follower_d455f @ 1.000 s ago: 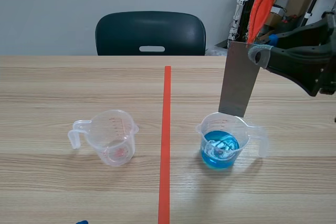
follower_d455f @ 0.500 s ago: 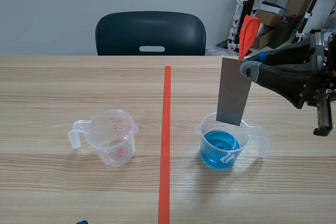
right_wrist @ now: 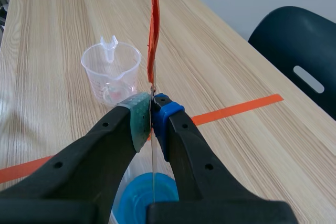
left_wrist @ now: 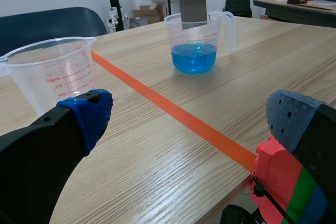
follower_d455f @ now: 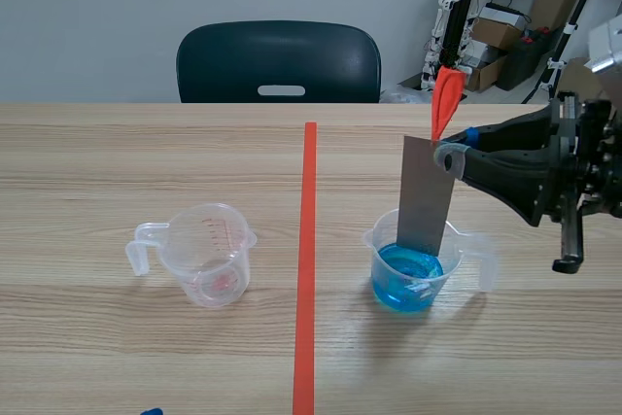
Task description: Do the redox reaction experiment. lower the plate into the blue solution
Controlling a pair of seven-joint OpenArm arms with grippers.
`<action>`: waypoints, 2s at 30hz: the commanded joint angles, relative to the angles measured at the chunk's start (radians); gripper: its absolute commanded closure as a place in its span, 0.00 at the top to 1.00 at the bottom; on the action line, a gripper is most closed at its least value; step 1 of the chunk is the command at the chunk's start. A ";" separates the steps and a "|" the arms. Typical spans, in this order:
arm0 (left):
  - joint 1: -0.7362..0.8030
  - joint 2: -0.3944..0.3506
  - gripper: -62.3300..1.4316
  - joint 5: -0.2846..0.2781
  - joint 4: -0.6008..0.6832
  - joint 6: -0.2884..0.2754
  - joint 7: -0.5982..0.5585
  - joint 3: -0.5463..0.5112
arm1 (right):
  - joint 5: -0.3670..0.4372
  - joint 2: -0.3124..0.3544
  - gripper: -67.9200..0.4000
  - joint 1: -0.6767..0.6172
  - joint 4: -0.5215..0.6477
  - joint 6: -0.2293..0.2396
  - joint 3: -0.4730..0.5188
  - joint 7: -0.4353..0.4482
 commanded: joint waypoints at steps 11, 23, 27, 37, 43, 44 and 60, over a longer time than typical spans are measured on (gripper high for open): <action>0.003 -0.003 0.99 -0.006 0.013 0.001 -0.046 0.000 | -0.031 -0.052 0.01 0.016 -0.066 0.008 -0.033 0.016; 0.003 -0.003 0.99 -0.006 0.013 0.001 -0.046 0.000 | -0.139 -0.088 0.01 0.016 -0.134 -0.013 -0.038 0.123; 0.003 -0.003 0.99 -0.006 0.013 0.001 -0.046 0.000 | -0.166 -0.092 0.01 0.015 -0.143 -0.045 -0.038 0.152; 0.003 -0.003 0.99 -0.006 0.013 0.001 -0.046 0.000 | -0.228 -0.138 0.01 0.016 -0.222 -0.095 -0.039 0.215; 0.003 -0.003 0.99 -0.006 0.013 0.001 -0.046 0.000 | -0.248 -0.149 0.01 0.017 -0.230 -0.095 -0.041 0.238; 0.003 -0.003 0.99 -0.006 0.013 0.001 -0.046 0.000 | -0.248 -0.149 0.01 0.018 -0.230 -0.095 -0.045 0.240; 0.003 -0.004 0.99 -0.006 0.013 0.001 -0.046 0.000 | -0.251 -0.154 0.01 0.018 -0.230 -0.128 -0.054 0.245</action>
